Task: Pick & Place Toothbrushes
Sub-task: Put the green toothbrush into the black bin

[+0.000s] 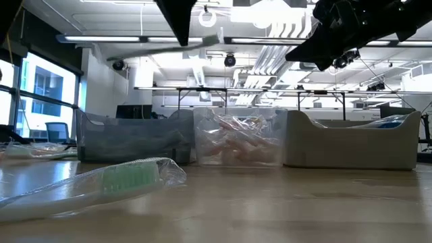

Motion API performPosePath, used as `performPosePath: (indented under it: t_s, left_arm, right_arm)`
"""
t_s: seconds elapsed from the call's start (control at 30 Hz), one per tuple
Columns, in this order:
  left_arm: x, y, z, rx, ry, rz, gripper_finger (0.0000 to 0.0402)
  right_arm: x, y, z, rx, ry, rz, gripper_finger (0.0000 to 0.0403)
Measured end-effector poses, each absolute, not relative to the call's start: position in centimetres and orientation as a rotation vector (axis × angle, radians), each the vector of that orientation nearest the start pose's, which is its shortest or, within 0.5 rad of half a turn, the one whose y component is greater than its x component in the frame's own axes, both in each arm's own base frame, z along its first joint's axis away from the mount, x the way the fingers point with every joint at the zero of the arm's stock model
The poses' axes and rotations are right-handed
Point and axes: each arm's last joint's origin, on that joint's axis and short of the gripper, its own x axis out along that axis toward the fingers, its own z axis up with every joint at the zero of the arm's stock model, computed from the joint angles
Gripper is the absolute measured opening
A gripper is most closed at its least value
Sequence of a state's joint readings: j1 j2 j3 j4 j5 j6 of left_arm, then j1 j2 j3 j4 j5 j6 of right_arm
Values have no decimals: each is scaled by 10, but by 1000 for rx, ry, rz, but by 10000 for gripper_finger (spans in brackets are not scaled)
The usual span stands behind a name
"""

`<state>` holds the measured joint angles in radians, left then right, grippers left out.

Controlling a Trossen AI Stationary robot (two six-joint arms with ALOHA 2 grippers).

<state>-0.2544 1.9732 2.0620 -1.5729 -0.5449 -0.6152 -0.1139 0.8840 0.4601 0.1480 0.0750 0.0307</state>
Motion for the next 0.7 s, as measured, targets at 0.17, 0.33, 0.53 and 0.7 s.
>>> performPosePath:
  t_s: [0.17,0.33,0.53,0.7]
  left_arm:
    - [364,-58,325,107,1273,655,0]
    - [363,-43,304,127,1359,695,0]
    - [353,-28,286,124,1418,736,0]
    - [353,-19,275,47,1341,708,0]
  right_arm:
    - [192,-24,234,39,287,-192,3]
    - [192,-24,234,39,289,-193,3]
    - [192,-24,234,39,290,-193,3]
    - [192,-24,234,39,290,-193,3]
